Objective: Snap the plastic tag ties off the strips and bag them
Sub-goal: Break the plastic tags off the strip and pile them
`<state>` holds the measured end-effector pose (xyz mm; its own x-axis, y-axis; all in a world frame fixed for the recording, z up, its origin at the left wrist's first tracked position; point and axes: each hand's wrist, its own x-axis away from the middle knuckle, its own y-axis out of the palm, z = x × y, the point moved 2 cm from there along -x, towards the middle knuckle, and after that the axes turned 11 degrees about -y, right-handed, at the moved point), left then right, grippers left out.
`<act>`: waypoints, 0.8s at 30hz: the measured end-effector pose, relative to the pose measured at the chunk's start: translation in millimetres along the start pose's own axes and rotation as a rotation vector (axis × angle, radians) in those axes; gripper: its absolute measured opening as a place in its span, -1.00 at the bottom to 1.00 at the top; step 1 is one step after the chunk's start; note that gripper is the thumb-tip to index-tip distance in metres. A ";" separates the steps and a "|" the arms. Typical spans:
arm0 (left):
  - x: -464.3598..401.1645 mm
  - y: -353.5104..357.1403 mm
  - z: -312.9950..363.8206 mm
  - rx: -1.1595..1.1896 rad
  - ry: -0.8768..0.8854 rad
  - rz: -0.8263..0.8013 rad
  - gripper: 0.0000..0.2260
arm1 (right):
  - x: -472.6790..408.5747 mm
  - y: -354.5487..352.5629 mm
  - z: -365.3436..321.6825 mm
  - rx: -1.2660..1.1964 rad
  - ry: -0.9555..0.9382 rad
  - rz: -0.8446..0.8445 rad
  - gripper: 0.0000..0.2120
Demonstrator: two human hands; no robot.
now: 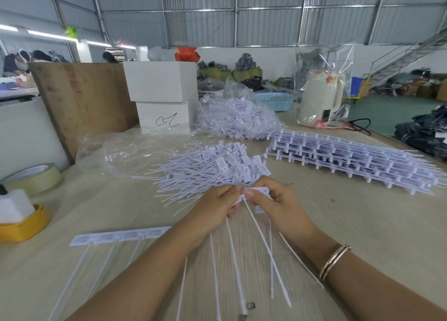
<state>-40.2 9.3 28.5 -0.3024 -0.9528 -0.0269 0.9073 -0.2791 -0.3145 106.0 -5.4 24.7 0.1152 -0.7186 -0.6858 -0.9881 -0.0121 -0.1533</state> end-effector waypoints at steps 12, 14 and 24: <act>1.2 3.2 -0.1 -0.029 0.089 0.050 -0.61 | 0.2 -0.9 6.0 -0.232 0.108 0.084 -0.82; 1.0 3.7 -1.1 -0.031 0.086 0.038 -0.61 | -0.4 -1.5 8.5 -0.268 0.142 0.060 -0.75; 2.7 -1.5 5.2 -0.024 0.075 0.010 -0.65 | 1.2 -13.5 16.8 0.162 0.260 -0.023 -0.87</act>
<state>-40.8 6.5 33.9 -0.3153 -0.9437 -0.1006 0.9033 -0.2659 -0.3365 121.3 5.6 14.0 0.0864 -0.8733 -0.4794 -0.9541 0.0661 -0.2922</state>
